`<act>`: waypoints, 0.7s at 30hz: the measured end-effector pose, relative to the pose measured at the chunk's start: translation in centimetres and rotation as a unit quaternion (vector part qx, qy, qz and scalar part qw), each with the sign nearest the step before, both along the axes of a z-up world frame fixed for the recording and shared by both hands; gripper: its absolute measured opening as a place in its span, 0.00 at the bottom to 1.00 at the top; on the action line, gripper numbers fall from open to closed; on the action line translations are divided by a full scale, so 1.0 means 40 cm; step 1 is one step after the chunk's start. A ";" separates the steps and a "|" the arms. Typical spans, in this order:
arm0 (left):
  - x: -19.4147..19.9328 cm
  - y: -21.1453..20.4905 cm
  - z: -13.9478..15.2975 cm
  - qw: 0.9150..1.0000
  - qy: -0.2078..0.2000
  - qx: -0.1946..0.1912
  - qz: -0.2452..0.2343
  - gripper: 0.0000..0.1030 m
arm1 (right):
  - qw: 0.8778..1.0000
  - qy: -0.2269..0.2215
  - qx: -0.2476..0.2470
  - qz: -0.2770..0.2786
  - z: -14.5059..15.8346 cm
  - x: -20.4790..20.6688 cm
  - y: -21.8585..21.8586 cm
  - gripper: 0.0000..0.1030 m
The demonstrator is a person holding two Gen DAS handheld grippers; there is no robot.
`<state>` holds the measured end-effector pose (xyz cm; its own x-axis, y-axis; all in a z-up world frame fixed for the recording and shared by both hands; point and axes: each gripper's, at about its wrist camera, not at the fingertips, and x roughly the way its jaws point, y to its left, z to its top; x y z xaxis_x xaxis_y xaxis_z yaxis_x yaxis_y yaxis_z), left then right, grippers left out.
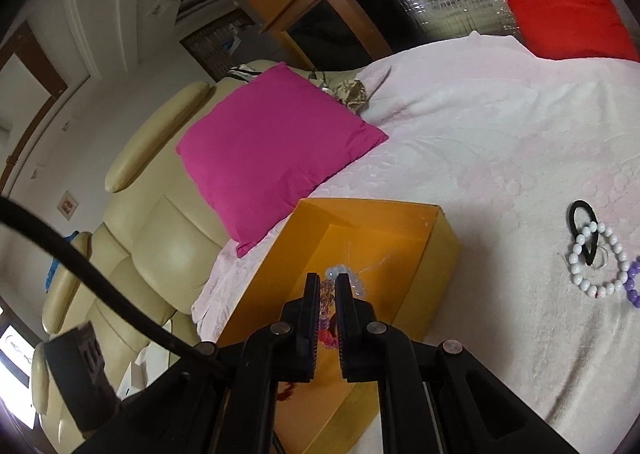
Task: Organize jewelry
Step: 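Carry the red bracelet into the orange box with the left gripper while the right drops the pink one, then grasp the black rubber ring with the right gripper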
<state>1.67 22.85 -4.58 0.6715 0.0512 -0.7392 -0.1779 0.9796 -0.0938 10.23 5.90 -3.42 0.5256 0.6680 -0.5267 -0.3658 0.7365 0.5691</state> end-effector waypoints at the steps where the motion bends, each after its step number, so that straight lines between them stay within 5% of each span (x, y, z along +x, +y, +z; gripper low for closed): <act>1: 0.001 -0.004 -0.005 1.000 0.004 0.003 0.000 0.09 | 1.000 -0.001 -0.004 -0.003 -0.002 0.005 -0.001 0.08; 12: 0.026 -0.039 -0.035 0.999 0.032 0.026 0.005 0.11 | 0.999 0.021 -0.021 -0.028 -0.038 0.042 0.001 0.12; 16: 0.026 -0.050 -0.029 0.999 0.024 0.036 0.015 0.32 | 0.998 0.015 -0.026 -0.047 -0.025 0.031 -0.041 0.12; 21: 0.027 -0.086 -0.003 0.998 -0.005 0.059 0.025 0.46 | 0.996 0.023 -0.021 -0.081 -0.013 0.024 -0.137 0.12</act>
